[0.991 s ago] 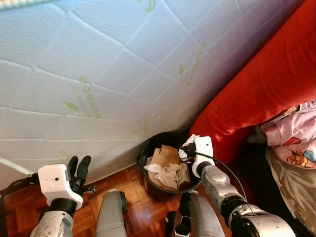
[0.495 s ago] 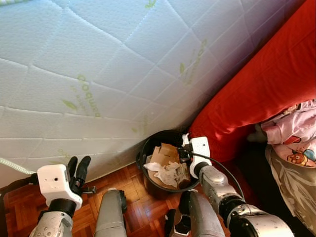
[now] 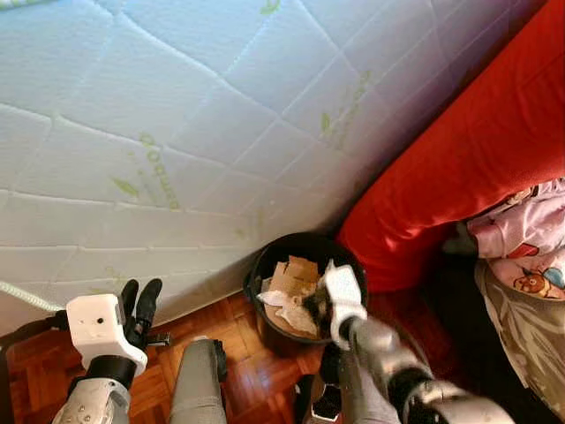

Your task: Clean up the room

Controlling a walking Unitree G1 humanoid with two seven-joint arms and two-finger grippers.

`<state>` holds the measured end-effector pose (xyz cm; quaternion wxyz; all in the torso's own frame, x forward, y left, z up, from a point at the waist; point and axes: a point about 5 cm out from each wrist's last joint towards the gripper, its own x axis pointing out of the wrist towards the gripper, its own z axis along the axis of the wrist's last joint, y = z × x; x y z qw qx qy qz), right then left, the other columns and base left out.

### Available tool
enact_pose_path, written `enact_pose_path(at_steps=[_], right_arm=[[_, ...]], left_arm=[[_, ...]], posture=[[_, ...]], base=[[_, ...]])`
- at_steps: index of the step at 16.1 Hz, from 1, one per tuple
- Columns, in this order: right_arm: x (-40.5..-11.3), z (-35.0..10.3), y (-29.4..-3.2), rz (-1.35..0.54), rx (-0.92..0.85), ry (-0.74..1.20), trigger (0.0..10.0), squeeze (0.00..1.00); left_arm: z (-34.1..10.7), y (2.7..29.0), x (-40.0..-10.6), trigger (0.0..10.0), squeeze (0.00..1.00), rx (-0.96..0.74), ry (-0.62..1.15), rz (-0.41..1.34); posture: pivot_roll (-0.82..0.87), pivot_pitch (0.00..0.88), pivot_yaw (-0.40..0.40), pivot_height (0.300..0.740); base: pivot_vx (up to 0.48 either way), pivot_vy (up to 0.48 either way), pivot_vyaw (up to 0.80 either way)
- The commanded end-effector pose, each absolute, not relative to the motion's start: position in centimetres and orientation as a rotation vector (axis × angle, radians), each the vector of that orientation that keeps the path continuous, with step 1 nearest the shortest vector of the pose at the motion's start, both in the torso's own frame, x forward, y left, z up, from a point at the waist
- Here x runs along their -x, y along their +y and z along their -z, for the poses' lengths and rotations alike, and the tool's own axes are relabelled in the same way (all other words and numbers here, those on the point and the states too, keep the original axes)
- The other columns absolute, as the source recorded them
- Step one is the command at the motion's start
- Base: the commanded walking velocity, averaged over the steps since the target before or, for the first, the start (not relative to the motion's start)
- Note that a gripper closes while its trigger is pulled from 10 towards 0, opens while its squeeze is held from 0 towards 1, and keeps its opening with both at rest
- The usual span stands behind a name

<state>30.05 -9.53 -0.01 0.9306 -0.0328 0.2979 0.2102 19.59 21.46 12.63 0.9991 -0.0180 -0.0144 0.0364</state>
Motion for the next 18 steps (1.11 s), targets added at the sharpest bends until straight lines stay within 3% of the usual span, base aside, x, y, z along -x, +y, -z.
enact_pose_path(at_steps=[1,2,5,10,13,14,18], right_arm=[[-29.1,1.1,-10.1,-0.422,0.080,0.653,10.0,0.22],[-28.9,1.3,-10.5,-0.395,0.073,0.643,10.0,0.00],[-28.6,1.5,-12.0,-0.268,-0.021,0.582,10.0,0.00],[-27.2,2.4,-17.7,-0.093,-0.044,0.582,10.0,0.00],[-25.9,3.3,-18.2,-0.080,-0.039,0.621,10.0,0.00],[-25.0,4.1,-17.9,-0.099,-0.032,0.658,10.0,0.00],[-23.9,5.0,-17.3,-0.115,-0.042,0.703,10.0,0.00]], left_arm=[[-12.1,21.5,-19.2,10.0,0.00,0.040,0.004,-0.080],[-12.0,21.5,-19.3,10.0,0.00,0.040,0.005,-0.080],[-10.6,21.8,-19.1,10.0,0.00,0.041,0.044,-0.097],[-9.5,22.4,-20.5,10.0,0.00,0.052,0.057,-0.104],[-8.5,22.9,-20.7,10.0,0.00,0.054,0.074,-0.113],[-7.3,23.5,-20.7,10.0,0.00,0.059,0.106,-0.134],[-4.2,24.9,-20.2,10.0,0.00,0.071,0.191,-0.181]], posture=[[0.35,0.330,-0.126,0.623],[0.35,0.329,-0.124,0.623],[0.32,0.292,-0.122,0.623],[0.29,0.201,-0.116,0.647],[0.29,0.164,-0.115,0.672],[0.29,0.103,-0.114,0.687],[0.29,0.018,-0.111,0.687]], base=[[0.000,0.000,0.00],[0.000,0.000,0.00],[0.000,0.000,0.00],[0.000,0.000,0.00],[0.000,0.000,0.00],[0.000,0.000,0.00],[0.000,0.000,0.00]])
